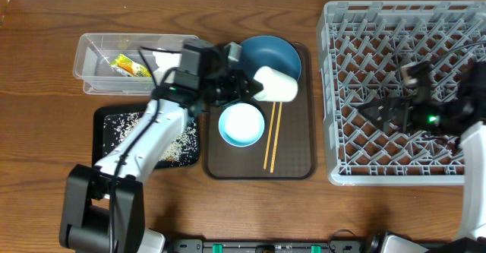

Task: Sort waste into correct bins and load items into the dishwasher rack
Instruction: 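Grasp the white cup with the left gripper and lift it, then hand the white cup from the left gripper to the right gripper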

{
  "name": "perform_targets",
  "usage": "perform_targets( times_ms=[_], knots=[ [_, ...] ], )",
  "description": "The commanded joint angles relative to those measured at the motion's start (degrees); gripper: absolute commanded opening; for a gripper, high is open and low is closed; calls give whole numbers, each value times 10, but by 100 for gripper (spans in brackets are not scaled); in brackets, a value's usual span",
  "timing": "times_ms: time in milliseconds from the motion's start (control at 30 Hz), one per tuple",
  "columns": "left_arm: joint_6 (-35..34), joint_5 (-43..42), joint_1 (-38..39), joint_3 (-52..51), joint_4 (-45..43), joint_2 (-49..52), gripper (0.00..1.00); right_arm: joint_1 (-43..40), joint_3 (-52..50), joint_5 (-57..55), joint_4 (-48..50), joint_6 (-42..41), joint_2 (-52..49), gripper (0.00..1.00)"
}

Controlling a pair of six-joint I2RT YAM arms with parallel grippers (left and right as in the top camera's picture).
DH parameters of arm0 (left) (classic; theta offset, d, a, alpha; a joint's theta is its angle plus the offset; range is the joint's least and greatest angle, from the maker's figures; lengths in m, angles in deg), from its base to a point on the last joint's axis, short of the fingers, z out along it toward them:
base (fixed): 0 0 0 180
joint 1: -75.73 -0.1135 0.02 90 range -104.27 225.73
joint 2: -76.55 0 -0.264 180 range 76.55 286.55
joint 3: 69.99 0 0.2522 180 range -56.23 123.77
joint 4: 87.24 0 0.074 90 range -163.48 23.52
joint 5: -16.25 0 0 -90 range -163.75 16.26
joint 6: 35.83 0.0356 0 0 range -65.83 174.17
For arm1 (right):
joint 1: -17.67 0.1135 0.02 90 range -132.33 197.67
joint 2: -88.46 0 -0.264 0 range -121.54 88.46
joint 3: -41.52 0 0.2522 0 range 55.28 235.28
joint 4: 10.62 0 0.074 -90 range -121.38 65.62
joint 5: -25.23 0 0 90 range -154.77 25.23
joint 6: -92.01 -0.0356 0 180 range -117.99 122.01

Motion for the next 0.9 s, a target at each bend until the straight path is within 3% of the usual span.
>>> perform_targets(
  times_ms=[0,200,333,433,867],
  knots=[
    [-57,-129,-14,5,-1,5,6,52,-33,112,17,101,0,99],
    [-80,-198,-13,5,-1,5,6,147,-92,186,114,120,0,99],
    [-80,-226,-13,5,-3,5,7,205,-117,219,200,120,0,91],
    [-81,-253,-13,5,-3,5,6,232,-123,222,251,111,0,92],
    [-83,-313,3,5,-3,5,6,272,-123,221,479,-34,0,93]
  ],
)
